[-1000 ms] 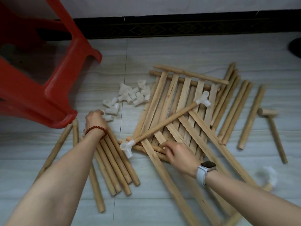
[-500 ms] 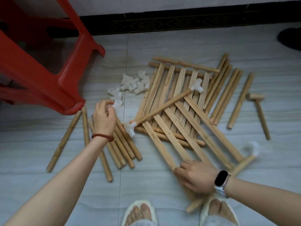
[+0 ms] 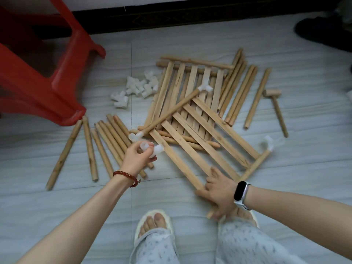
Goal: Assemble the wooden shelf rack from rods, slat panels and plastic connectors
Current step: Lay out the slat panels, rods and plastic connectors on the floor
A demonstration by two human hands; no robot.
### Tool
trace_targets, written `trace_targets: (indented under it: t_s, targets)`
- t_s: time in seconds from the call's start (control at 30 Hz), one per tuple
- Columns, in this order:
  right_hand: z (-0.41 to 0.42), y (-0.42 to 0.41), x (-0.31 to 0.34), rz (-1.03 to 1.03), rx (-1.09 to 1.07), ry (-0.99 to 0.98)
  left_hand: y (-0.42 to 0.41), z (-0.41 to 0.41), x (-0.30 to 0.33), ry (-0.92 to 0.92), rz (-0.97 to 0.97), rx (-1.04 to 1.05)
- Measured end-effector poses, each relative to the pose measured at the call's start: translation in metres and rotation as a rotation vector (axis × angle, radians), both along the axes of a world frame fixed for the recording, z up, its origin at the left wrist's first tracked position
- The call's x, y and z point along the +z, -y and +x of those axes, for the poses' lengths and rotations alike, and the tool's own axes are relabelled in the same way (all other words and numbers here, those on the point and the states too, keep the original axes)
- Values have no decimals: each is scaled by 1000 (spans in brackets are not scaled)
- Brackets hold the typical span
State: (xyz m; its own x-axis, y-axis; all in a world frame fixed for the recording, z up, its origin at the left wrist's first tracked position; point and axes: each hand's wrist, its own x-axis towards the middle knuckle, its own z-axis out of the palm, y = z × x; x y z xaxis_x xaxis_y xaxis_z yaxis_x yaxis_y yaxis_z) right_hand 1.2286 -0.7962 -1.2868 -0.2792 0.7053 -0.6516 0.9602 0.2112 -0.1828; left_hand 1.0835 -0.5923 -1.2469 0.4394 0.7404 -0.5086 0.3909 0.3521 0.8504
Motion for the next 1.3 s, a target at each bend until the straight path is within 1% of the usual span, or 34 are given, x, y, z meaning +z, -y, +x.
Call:
trace_targets:
  t_s: [0.13, 0.2, 0.27, 0.3, 0.37, 0.43, 0.47, 0.5, 0.57, 0.7, 0.83, 0.97, 1.13, 1.23, 1.3]
  targets:
    - [-1, -4, 6, 58, 38, 8, -14, 1, -1, -19, -33, -15]
    - [-2, -8, 6, 100, 26, -26, -18, 3, -1, -24, -1, -62]
    - [-3, -10, 4, 253, 53, -8, -21, 3, 0, -57, 71, -138]
    - [-4, -12, 4, 306, 19, -18, -22, 2, 1, -73, 101, -180]
    - [-9, -24, 9, 453, -50, -122, -23, -2, 2, -83, 118, -239]
    - [-12, -41, 17, 597, -119, -245, -25, -9, 4, -75, 92, -235]
    - [-12, -51, 23, 634, -164, -290, -26, -12, 5, -58, 73, -215]
    - [-12, -61, 29, 649, -203, -317, -28, -15, 6, -36, 57, -192]
    - [-15, -79, 41, 671, -256, -300, -33, -22, 11, 15, 41, -159]
    - [-28, -106, 59, 600, -400, -346, -43, -30, 17, 64, 49, -119]
    - [-31, -133, 68, 670, -540, -340, -52, -37, 24, 115, 36, -91]
    - [-31, -141, 70, 680, -551, -343, -64, -45, 30, 157, 32, -42]
    - [-33, -143, 74, 653, -545, -321, -67, -47, 30, 168, 56, -165]
    - [-34, -144, 72, 674, -545, -322, -63, -49, 28, 210, 56, -176]
    - [-34, -145, 71, 674, -541, -323, -62, -52, 28, 203, 101, -185]
